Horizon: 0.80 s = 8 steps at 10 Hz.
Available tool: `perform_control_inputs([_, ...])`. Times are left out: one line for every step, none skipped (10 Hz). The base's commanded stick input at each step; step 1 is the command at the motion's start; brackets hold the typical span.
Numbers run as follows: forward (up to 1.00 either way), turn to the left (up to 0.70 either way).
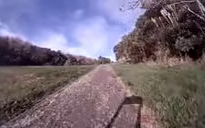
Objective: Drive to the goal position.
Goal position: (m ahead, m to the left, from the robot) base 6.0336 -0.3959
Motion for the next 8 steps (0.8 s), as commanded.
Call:
perform_control_inputs([0.70,-0.14])
perform_control_inputs([0.70,-0.11])
perform_control_inputs([0.70,-0.08])
perform_control_inputs([0.70,-0.05])
perform_control_inputs([0.70,-0.02])
perform_control_inputs([0.70,0.00])
perform_control_inputs([0.70,0.00])
perform_control_inputs([0.70,0.00])
